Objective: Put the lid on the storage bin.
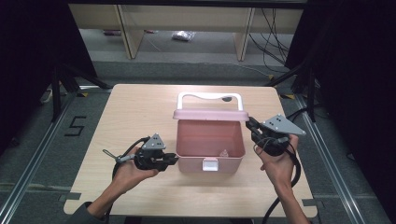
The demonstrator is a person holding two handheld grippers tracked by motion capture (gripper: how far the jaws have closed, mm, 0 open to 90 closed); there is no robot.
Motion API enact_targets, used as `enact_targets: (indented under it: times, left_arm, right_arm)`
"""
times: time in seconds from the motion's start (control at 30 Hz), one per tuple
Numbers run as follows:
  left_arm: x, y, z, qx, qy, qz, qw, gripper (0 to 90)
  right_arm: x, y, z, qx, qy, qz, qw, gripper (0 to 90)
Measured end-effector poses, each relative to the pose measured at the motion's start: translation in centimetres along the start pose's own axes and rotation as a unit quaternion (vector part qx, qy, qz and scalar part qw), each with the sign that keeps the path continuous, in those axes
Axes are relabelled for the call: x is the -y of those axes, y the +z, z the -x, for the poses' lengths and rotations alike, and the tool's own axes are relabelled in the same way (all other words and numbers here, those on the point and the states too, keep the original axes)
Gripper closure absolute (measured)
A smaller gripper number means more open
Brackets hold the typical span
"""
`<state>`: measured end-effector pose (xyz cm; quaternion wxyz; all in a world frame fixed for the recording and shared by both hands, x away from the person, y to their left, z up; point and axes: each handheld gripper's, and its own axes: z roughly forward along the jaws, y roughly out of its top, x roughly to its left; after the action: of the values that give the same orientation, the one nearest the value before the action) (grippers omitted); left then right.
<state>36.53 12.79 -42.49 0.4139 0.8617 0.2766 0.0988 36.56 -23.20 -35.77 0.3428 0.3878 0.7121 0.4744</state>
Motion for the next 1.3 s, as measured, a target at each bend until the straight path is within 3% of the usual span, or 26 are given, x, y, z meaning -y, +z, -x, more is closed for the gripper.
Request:
enact_targets:
  times: [0.1,0.13,0.17,0.23,0.37,0.4,0.7,0.83,1.1,1.3]
  left_arm:
    - [0.0,0.1,0.1,-0.001,-0.007,0.008,0.9999,79.2]
    - [0.0,0.1,0.1,-0.001,-0.007,0.007,1.0,79.7]
    - [0.0,0.0,0.0,0.0,0.001,0.0,1.0,79.7]
    - [0.0,0.1,0.1,-0.001,-0.007,0.008,0.9999,79.8]
    - [0.0,0.1,0.1,-0.001,-0.006,0.007,1.0,80.3]
    - [0.0,0.1,0.1,-0.001,-0.006,0.007,1.0,80.3]
    - [0.0,0.1,0.1,-0.001,-0.006,0.008,1.0,80.4]
    - [0.0,0.1,0.1,-0.001,-0.005,0.008,1.0,80.5]
    - [0.0,0.1,0.1,-0.001,-0.005,0.009,0.9999,80.7]
    - [0.0,0.1,0.1,0.0,-0.006,0.008,0.9999,80.7]
  right_arm:
    - [0.3,-0.2,-0.2,-0.002,0.0,-0.001,1.0,83.3]
    - [0.4,-0.3,-0.3,-0.007,0.008,-0.008,0.9999,83.3]
    - [0.5,-0.3,-0.2,-0.001,0.0,0.001,1.0,83.3]
    - [0.7,-0.4,-0.3,-0.004,0.001,0.001,1.0,83.3]
    - [1.0,-0.7,-0.5,-0.008,0.009,-0.008,0.9999,83.2]
    - [1.1,-0.8,-0.3,-0.008,-0.001,-0.006,0.9999,83.2]
    - [2.2,-1.2,-0.8,-0.009,0.003,-0.007,0.9999,82.7]
    - [2.5,-1.5,-0.9,-0.019,0.011,-0.025,0.9995,82.7]
    - [3.2,-1.5,-1.0,-0.018,0.005,-0.02,0.9996,82.6]
    - [3.8,-1.7,-1.0,-0.028,0.009,-0.041,0.9987,82.6]
